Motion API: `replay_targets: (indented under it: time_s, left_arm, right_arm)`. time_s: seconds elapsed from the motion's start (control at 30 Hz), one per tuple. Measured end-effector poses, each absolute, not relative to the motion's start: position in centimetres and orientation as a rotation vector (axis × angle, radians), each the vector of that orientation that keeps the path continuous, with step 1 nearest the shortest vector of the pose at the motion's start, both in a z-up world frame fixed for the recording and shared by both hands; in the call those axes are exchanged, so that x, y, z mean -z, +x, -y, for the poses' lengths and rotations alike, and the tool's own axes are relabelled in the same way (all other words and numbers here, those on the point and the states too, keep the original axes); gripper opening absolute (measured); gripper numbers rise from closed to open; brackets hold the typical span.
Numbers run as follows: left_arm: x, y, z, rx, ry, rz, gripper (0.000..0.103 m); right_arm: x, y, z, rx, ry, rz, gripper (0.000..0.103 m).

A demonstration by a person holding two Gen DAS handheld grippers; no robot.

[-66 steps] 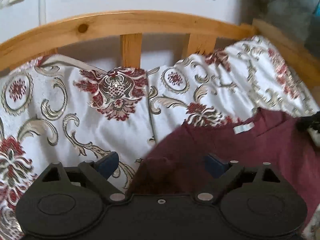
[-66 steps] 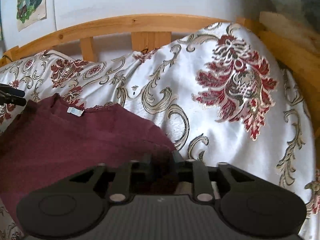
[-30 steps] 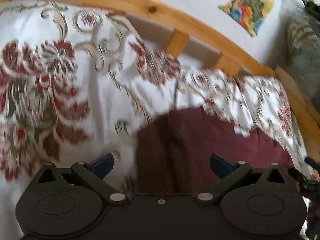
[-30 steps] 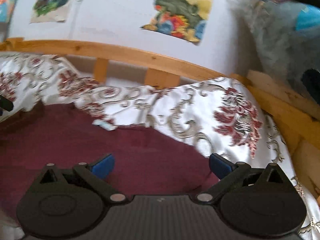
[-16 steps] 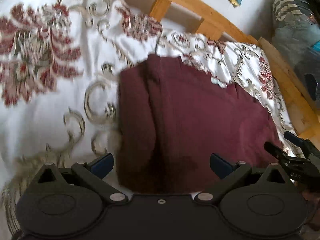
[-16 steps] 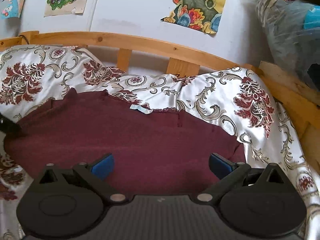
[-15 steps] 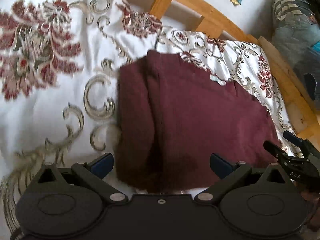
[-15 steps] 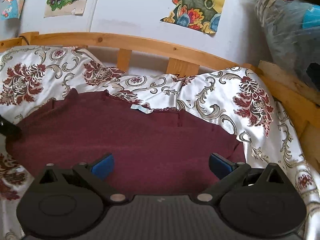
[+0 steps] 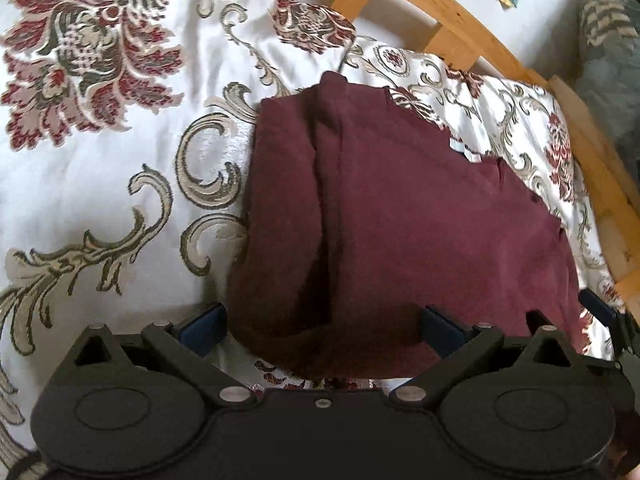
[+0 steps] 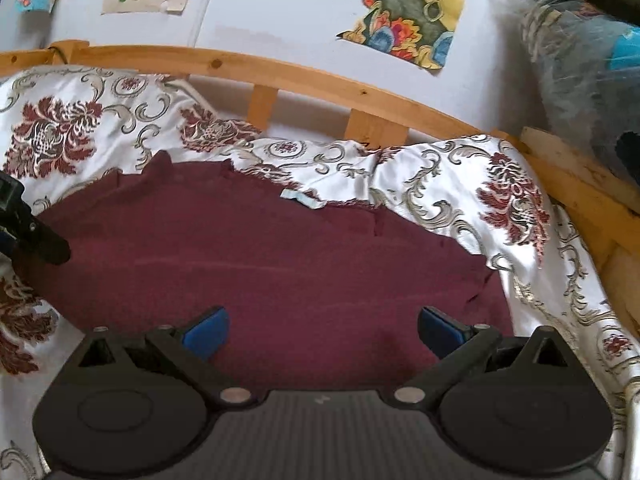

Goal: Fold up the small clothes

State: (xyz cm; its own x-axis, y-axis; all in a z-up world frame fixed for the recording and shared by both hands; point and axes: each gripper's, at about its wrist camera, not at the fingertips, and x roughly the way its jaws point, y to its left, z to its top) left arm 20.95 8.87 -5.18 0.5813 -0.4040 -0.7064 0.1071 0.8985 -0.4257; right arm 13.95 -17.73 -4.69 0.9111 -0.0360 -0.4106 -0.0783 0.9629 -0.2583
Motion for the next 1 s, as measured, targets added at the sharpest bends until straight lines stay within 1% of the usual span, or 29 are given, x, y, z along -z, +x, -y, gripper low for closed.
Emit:
replay_targets:
  time_s: [0.27, 0.5, 0.57, 0.63, 0.73, 0.77, 0.8, 0.83, 0.87, 0.93, 0.97, 1.0]
  left_arm:
    - [5.6, 21.5, -9.2, 0.331, -0.38, -0.9, 0.102]
    - [5.7, 21.7, -8.9, 0.302, -0.392, -0.901, 0.102]
    - [5.6, 21.8, -8.7, 0.283, -0.396, -0.903, 0.101]
    - [5.3, 21.9, -8.3, 0.248, -0.384, -0.899, 0.089]
    - [4.6, 22.4, -7.6, 0.191, -0.355, -0.923, 0.083]
    - [4.4, 22.6, -7.3, 0.184, -0.342, -0.926, 0.076]
    - [4.1, 22.7, -7.1, 0.178, -0.325, -0.929, 0.068]
    - [3.8, 22.9, -6.8, 0.172, -0.308, -0.936, 0.063]
    - [3.5, 23.0, -6.5, 0.162, -0.295, -0.942, 0.06]
    - [2.9, 23.1, -6.3, 0.15, -0.284, -0.949, 0.044]
    - [2.7, 23.0, -6.2, 0.146, -0.283, -0.948, 0.04]
    - [2.4, 23.0, -6.1, 0.134, -0.28, -0.944, 0.034]
  right_arm:
    - [7.3, 14.4, 16.3, -0.032, -0.378, -0.401, 0.103]
    - [7.4, 14.9, 17.5, -0.066, -0.304, -0.429, 0.103]
    - [7.4, 14.9, 17.8, -0.075, -0.277, -0.434, 0.103]
    - [7.4, 14.9, 18.0, -0.079, -0.261, -0.437, 0.103]
    - [7.4, 14.9, 18.2, -0.08, -0.255, -0.436, 0.103]
    - [7.3, 14.8, 18.2, -0.079, -0.252, -0.434, 0.103]
    - [7.2, 14.7, 18.3, -0.077, -0.249, -0.435, 0.103]
    - [7.2, 14.6, 18.3, -0.075, -0.245, -0.438, 0.103]
    - [7.0, 14.4, 18.4, -0.072, -0.24, -0.438, 0.103]
    - [6.9, 14.3, 18.5, -0.07, -0.236, -0.436, 0.103]
    - [6.9, 14.3, 18.5, -0.069, -0.234, -0.438, 0.103]
    - [6.9, 14.3, 18.5, -0.069, -0.232, -0.441, 0.103]
